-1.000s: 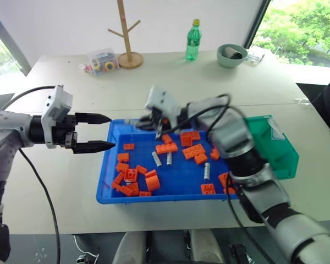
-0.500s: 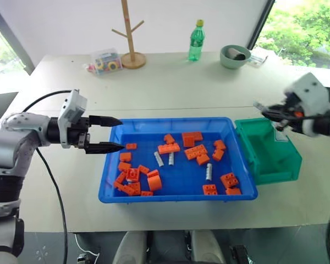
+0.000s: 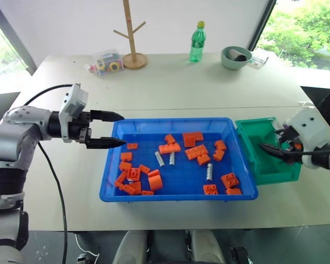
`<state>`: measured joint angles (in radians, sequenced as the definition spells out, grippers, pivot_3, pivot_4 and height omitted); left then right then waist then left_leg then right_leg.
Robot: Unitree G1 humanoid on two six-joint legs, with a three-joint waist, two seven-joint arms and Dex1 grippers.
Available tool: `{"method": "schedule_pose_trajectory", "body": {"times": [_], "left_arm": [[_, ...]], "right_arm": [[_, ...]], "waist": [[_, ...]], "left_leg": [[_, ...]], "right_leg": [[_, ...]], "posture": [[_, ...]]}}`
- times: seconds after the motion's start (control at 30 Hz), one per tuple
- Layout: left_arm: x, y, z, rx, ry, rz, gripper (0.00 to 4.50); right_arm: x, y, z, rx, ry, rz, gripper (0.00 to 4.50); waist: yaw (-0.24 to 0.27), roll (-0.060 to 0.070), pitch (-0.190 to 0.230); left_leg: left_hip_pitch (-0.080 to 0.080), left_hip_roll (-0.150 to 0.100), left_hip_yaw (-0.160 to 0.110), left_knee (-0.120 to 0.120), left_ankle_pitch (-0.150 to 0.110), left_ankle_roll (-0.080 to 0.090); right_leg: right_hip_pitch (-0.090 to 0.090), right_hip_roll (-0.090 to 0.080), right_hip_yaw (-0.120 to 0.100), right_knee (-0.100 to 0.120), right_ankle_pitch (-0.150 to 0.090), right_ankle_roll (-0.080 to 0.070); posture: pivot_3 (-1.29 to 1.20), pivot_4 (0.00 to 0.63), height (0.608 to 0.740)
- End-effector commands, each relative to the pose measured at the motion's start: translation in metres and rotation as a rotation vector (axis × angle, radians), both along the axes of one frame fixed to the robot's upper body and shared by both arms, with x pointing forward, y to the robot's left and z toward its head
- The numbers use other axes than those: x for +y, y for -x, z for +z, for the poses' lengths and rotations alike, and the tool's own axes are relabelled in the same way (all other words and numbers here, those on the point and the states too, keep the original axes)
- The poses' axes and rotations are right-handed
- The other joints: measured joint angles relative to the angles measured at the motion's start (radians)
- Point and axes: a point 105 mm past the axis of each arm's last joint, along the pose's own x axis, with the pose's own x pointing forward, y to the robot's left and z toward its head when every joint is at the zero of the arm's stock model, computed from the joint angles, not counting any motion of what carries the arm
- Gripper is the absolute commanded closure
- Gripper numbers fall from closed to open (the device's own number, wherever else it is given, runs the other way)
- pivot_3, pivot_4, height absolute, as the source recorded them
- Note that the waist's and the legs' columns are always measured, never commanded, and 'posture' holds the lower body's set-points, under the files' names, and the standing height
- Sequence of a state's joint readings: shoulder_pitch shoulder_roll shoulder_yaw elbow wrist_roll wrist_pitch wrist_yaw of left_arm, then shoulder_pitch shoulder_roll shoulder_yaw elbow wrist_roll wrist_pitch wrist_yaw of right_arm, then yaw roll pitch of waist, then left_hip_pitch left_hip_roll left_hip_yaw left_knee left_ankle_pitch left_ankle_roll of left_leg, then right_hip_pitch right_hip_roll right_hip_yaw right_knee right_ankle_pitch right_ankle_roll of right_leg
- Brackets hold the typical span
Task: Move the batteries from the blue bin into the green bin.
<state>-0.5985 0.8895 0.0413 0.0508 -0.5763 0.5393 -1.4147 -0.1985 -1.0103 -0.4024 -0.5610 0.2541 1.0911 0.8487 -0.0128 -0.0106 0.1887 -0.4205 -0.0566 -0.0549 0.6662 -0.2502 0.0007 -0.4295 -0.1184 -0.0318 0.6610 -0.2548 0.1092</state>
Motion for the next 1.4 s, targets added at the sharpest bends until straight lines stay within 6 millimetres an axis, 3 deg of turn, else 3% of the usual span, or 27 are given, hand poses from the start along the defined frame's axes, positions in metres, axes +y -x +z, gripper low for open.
{"method": "schedule_pose_trajectory", "body": {"times": [0.03,0.13,0.23,0.4,0.67,0.87,0.97,1.13,1.4], "left_arm": [[0.002,0.001,0.009,-0.04,-0.007,0.002,0.0],[0.002,0.002,0.007,-0.038,-0.007,0.005,0.0],[0.002,0.004,0.006,-0.035,-0.008,0.006,0.0],[0.003,0.005,0.006,-0.03,-0.012,0.01,0.0],[0.002,0.006,0.007,-0.027,-0.018,0.007,0.0],[0.005,0.014,0.006,0.0,-0.039,-0.02,0.0],[0.007,0.02,0.005,0.02,-0.055,-0.038,0.0],[0.016,0.031,-0.001,0.051,-0.102,-0.052,0.0],[0.019,0.032,0.0,0.049,-0.1,-0.03,0.0]], "right_arm": [[0.009,-0.004,0.028,-0.069,0.009,0.044,1.59],[0.045,-0.011,0.047,-0.094,-0.146,0.142,1.59],[0.092,-0.01,0.045,-0.025,-0.313,0.265,1.59],[0.14,-0.018,0.017,0.127,-0.548,0.306,1.59],[0.191,-0.022,-0.034,0.338,-0.599,0.301,1.59],[0.213,0.001,-0.067,0.515,-0.563,0.378,1.59],[0.222,0.008,-0.074,0.567,-0.545,0.411,1.59],[0.238,0.01,-0.076,0.606,-0.516,0.453,1.59],[0.242,-0.003,-0.073,0.561,-0.405,0.438,1.59]], "waist": [[-0.001,0.0,0.0],[-0.005,0.0,0.0],[-0.006,0.0,0.0],[0.008,0.0,0.0],[-0.003,0.0,0.0],[-0.006,0.0,0.0],[-0.008,0.0,0.0],[-0.008,0.0,0.0],[-0.006,0.0,0.0]], "left_leg": [[0.0,0.0,0.0,0.0,0.0,0.0],[0.0,0.0,0.0,0.0,0.0,0.0],[0.0,0.002,-0.001,-0.001,0.0,0.0],[-0.004,0.0,-0.004,0.0,0.0,0.0],[-0.004,-0.002,-0.003,0.0,0.0,-0.001],[-0.004,-0.002,-0.002,0.0,0.0,-0.001],[-0.004,-0.002,-0.002,0.0,0.0,0.0],[-0.004,-0.001,-0.002,0.0,0.0,0.0],[-0.004,-0.001,-0.002,0.0,0.0,0.0]], "right_leg": [[0.0,0.0,0.0,0.0,0.0,0.0],[0.0,0.0,0.0,0.0,0.0,0.0],[0.0,0.0,0.0,-0.001,0.0,-0.001],[-0.001,0.0,-0.001,-0.002,0.001,-0.001],[-0.003,0.0,-0.001,-0.002,0.001,-0.001],[-0.004,0.0,0.0,0.0,0.001,-0.001],[-0.004,0.0,0.0,0.001,0.001,-0.001],[-0.004,0.001,0.0,0.001,0.001,-0.001],[-0.004,0.001,0.0,0.001,0.001,-0.001]], "posture": [[0.0,0.15,0.703],[0.0,0.15,0.703],[0.0,0.15,0.703],[0.0,0.15,0.703],[0.0,0.15,0.703],[0.0,0.15,0.703],[0.0,0.15,0.703],[0.0,0.15,0.703],[0.0,0.15,0.703]]}}
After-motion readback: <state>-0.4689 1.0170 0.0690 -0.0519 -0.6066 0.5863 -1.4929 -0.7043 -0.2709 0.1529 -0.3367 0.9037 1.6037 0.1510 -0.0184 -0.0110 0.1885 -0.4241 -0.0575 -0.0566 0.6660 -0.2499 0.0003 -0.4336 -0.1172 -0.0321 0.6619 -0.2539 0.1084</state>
